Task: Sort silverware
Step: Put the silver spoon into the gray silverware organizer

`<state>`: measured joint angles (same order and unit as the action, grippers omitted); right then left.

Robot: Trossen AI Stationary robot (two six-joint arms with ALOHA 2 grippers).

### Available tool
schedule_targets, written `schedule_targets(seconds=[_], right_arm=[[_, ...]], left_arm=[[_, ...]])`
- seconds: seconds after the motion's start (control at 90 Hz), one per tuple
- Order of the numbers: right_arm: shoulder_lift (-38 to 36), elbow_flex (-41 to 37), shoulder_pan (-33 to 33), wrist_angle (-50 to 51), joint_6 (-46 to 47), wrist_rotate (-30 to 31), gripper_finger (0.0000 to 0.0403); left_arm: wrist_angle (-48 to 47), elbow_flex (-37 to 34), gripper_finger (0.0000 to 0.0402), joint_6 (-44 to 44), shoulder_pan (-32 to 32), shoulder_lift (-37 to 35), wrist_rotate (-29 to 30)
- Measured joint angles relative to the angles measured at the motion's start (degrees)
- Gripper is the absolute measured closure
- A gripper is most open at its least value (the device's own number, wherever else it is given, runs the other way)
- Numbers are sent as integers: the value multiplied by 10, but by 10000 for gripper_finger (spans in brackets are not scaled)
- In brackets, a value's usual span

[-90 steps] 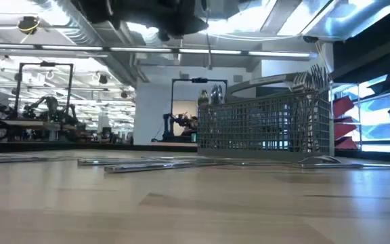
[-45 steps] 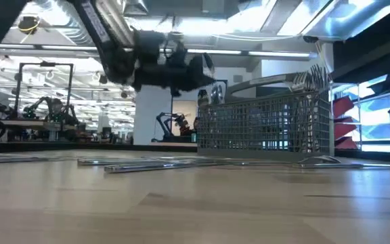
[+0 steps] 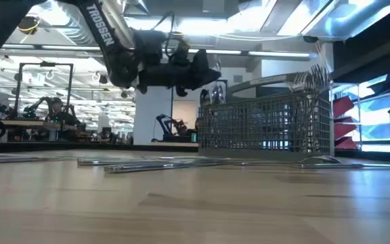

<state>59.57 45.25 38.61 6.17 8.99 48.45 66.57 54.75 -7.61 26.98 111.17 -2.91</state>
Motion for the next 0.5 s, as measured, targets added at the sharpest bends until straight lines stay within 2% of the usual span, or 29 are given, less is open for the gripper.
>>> schedule_targets(seconds=[0.089,0.278,0.411,0.5], right_arm=[[0,0,0,2,0,0,213],[0,0,0,3,0,0,213],[0,0,0,4,1,0,213],[2,0,0,5,7,0,213]], left_arm=[[-36,12,289,-14,1,0,-9],[-29,17,213,-21,3,-17,-15],[-44,18,183,-21,17,-63,-16],[-74,18,176,-25,24,-109,-39]])
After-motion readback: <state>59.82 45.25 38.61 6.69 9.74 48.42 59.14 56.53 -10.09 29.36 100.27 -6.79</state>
